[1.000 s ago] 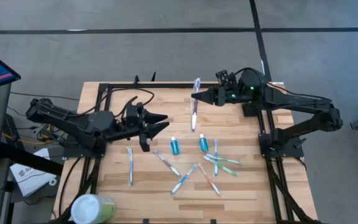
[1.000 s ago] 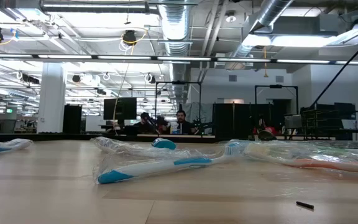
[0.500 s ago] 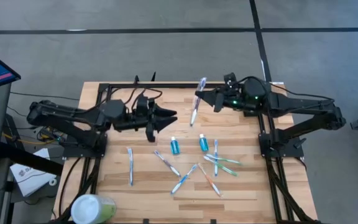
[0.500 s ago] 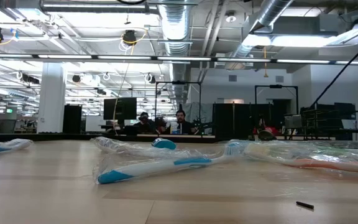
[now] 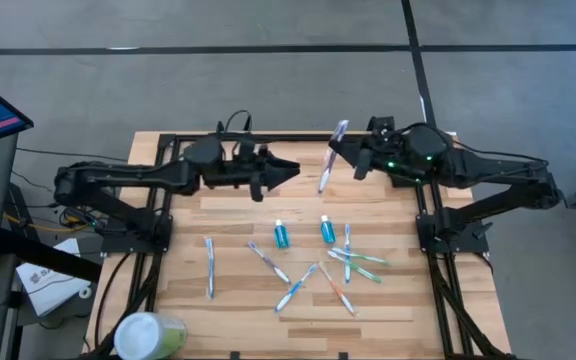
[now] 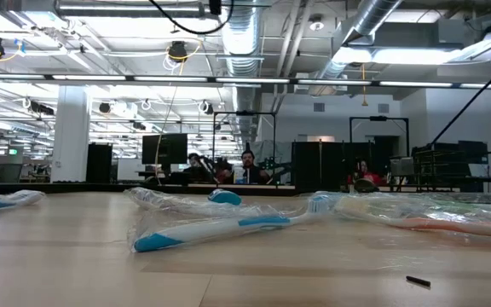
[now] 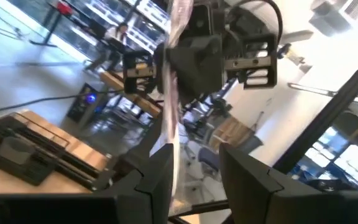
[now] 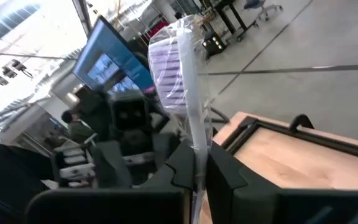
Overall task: Pick & Place toothbrushing station
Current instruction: Put the top purple toothbrush into the left section of wire organizer
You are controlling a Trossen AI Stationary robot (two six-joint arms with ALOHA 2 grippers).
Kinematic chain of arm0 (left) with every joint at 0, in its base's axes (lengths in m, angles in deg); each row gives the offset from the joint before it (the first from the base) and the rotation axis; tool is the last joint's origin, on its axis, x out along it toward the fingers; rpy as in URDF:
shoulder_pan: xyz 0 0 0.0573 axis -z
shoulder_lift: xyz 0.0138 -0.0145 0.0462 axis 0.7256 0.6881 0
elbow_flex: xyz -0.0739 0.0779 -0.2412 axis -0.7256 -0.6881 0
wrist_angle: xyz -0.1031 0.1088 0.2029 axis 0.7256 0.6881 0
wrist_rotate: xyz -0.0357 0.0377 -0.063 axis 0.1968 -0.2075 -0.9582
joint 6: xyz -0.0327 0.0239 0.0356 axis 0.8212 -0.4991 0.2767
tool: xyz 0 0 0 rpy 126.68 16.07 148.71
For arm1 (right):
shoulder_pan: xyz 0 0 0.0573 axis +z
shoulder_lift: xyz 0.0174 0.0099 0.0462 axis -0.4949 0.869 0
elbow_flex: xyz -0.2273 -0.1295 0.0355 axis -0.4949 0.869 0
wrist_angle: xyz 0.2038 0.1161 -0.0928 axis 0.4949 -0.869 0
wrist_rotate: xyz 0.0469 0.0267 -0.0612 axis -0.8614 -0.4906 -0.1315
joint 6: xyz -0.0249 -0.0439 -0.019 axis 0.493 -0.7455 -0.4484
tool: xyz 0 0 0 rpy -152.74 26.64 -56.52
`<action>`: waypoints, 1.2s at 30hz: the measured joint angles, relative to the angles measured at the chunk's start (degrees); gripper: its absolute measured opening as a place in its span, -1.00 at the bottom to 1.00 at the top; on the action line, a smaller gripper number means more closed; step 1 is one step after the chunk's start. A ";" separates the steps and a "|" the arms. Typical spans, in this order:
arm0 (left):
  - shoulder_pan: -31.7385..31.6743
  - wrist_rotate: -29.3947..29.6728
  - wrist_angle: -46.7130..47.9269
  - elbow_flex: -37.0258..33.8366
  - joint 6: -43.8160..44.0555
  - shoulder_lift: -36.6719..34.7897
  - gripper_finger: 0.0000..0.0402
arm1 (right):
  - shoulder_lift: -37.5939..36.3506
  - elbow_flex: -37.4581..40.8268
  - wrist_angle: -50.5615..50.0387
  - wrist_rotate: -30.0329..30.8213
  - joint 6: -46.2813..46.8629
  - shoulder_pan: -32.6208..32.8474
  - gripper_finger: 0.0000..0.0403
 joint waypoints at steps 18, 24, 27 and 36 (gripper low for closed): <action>-8.68 -13.92 -9.80 11.44 4.22 6.33 -0.50 | -4.02 0.00 -3.50 0.69 -1.54 1.43 -0.94; -6.25 -23.21 -8.88 11.48 6.15 8.62 -0.55 | -3.99 0.00 -3.82 -2.30 -2.28 4.10 -0.94; -5.47 -22.39 -9.21 11.47 4.85 8.56 -0.58 | -4.31 0.00 -4.32 -2.33 -2.42 5.53 -0.95; -7.67 -17.65 -9.04 11.57 6.26 9.84 -0.72 | -4.38 0.00 -4.66 -3.45 -2.42 6.25 -0.94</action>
